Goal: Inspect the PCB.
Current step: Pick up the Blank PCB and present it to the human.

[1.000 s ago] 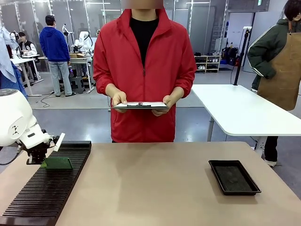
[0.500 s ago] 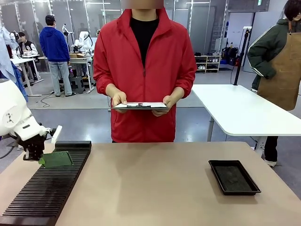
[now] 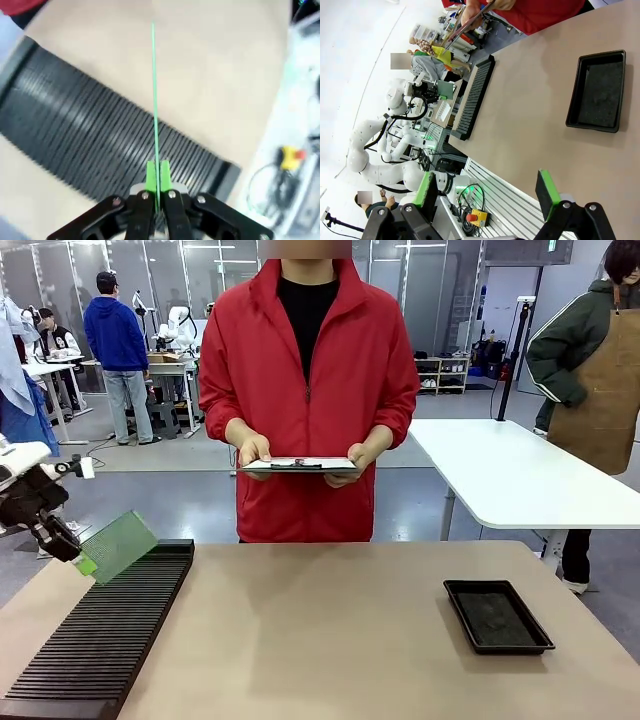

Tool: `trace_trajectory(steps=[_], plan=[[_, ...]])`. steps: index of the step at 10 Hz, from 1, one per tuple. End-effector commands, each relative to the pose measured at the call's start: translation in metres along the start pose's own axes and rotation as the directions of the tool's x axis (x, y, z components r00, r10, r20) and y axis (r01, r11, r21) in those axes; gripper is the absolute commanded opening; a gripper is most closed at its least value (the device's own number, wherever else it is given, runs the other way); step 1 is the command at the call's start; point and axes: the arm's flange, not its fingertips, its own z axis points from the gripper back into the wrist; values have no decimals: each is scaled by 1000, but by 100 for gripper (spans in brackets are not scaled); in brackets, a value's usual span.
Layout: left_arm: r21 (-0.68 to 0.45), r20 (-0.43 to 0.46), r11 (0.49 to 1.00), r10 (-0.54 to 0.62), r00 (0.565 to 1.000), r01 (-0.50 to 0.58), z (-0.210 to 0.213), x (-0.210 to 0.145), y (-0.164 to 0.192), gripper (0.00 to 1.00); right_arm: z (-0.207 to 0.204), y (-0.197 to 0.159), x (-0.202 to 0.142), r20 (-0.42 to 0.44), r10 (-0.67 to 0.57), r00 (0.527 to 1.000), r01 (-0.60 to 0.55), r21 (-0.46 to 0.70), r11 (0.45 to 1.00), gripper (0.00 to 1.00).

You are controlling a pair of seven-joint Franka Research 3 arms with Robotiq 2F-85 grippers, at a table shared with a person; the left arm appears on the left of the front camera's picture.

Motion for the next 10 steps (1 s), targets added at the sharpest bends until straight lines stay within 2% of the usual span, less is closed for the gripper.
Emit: trace_trajectory(steps=[1,2,3,4,5,6,8,9,10], plan=[[-168,270,952,293,917,-255,-28,-12,24,0,1,0,1,9,15,1000,-15,12,1000,100],[-240,296,919,376,878,-312,-46,-16,30,0,1,0,1,9,15,1000,-15,12,1000,100],[-269,280,898,420,863,-349,-59,-17,28,0,1,0,1,9,15,1000,-15,12,1000,100],[-284,314,889,440,841,-359,-60,-17,22,0,1,0,1,9,15,1000,-15,12,1000,100],[-233,331,902,424,843,-362,-58,-18,18,0,1,0,1,9,15,1000,-15,12,1000,100],[-274,260,897,416,872,-346,-61,-25,29,0,1,0,1,9,15,1000,-15,12,1000,100],[-274,260,897,416,872,-346,-61,-25,29,0,1,0,1,9,15,1000,-15,12,1000,100],[-280,278,889,435,856,-361,-66,-23,28,3,1,0,1,9,15,1000,-15,12,1000,100],[-625,235,699,594,770,-349,-58,-14,35,3,1,0,1,9,15,1000,-15,12,1000,100]])
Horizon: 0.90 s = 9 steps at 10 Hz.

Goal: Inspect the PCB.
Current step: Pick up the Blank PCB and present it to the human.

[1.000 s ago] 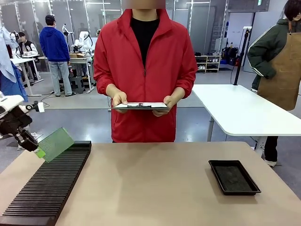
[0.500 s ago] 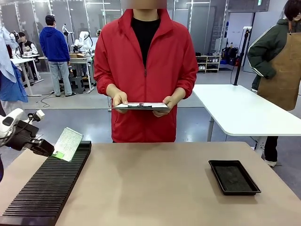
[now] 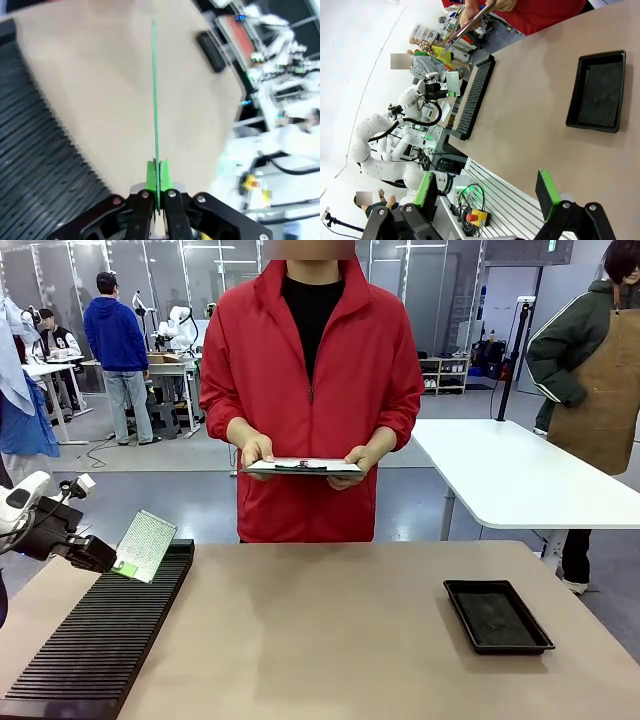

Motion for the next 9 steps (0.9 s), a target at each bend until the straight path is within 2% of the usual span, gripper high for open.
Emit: trace_trajectory(steps=[1,2,3,4,5,6,8,9], plan=[[-386,10,887,280,960,-255,0,25,7,3,1,0,1,9,15,1000,-15,12,1000,100],[-468,-30,811,383,923,-351,-8,37,7,3,1,0,1,9,15,1000,-15,12,1000,100],[-494,-38,760,466,884,-422,-12,50,5,3,1,0,1,9,15,1000,-15,12,1000,100],[-558,-70,678,537,841,-479,-14,65,0,3,1,0,1,9,15,1000,-15,12,1000,100],[-586,-88,604,616,783,-541,-20,75,-1,3,1,0,1,9,15,1000,-15,12,1000,100],[-596,-116,559,650,751,-576,-25,83,-1,3,1,0,1,9,15,1000,-15,12,1000,100],[-585,-105,561,663,741,-585,-29,93,0,3,1,0,1,9,15,1000,-15,12,1000,100],[-580,-96,583,644,759,-569,-31,95,-2,3,1,0,1,9,15,1000,-15,12,1000,100]])
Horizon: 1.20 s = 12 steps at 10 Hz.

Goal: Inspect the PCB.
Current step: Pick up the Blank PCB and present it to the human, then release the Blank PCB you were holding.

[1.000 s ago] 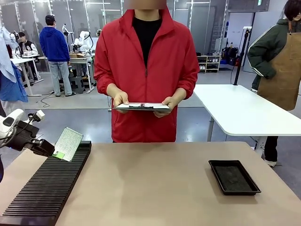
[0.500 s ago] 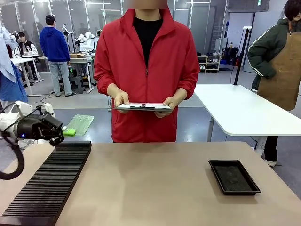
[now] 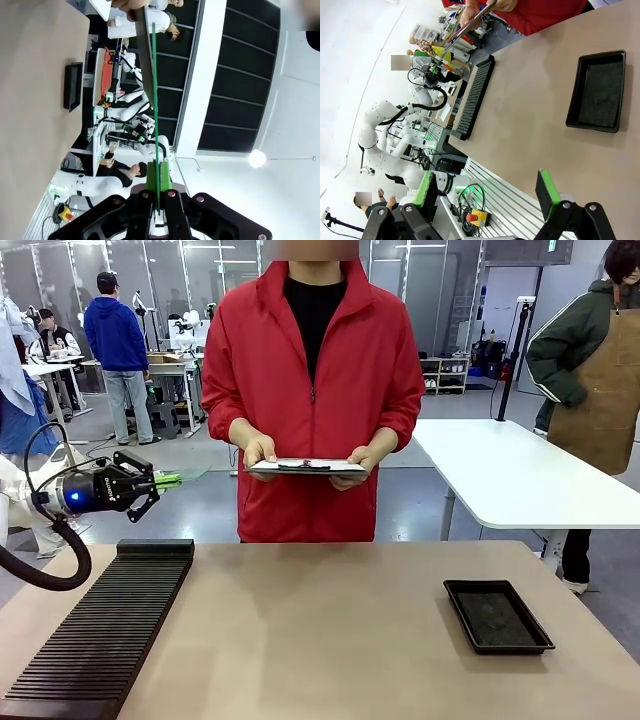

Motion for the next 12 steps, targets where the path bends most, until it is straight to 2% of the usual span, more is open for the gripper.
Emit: trace_trajectory(steps=[1,2,3,12], plan=[[5,35,999,-47,998,47,-7,4,-6,3,1,0,1,9,15,1000,-15,12,1000,100],[12,81,996,-93,992,93,-4,3,-4,3,1,0,1,9,15,1000,-15,12,1000,100],[8,7,1000,-11,1000,11,-2,2,-2,3,1,0,1,9,15,1000,-15,12,1000,100],[8,7,1000,-11,1000,11,-2,2,-2,3,1,0,1,9,15,1000,-15,12,1000,100]])
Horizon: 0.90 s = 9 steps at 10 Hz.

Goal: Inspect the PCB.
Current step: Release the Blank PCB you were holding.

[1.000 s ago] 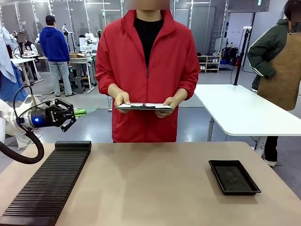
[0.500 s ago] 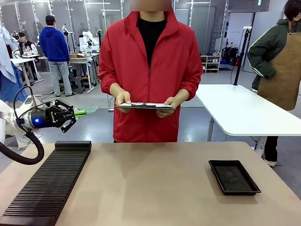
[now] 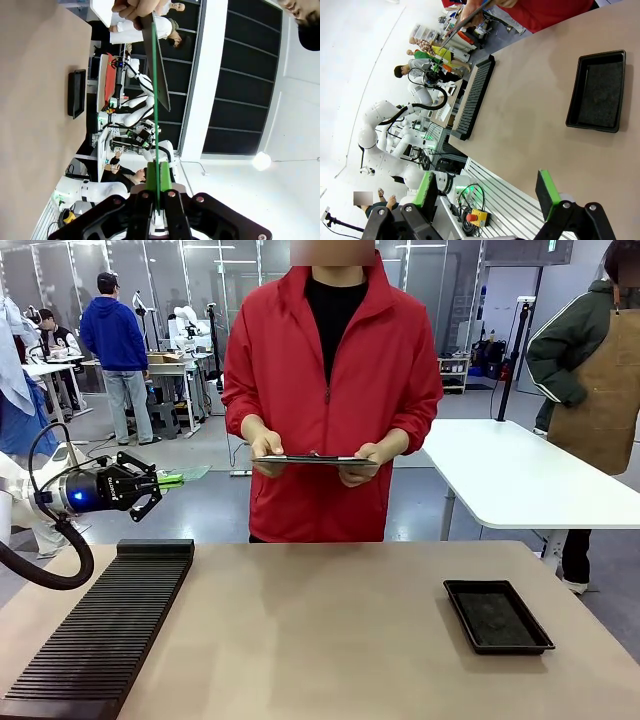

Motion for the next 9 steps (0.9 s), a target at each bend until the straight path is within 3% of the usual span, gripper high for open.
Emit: trace_trajectory(steps=[1,9], plan=[[-5,-16,1000,12,1000,-12,-1,-1,-2,3,1,0,1,9,15,1000,-15,12,1000,100],[-5,-16,1000,12,1000,-12,-1,-1,-2,3,1,0,1,9,15,1000,-15,12,1000,100]])
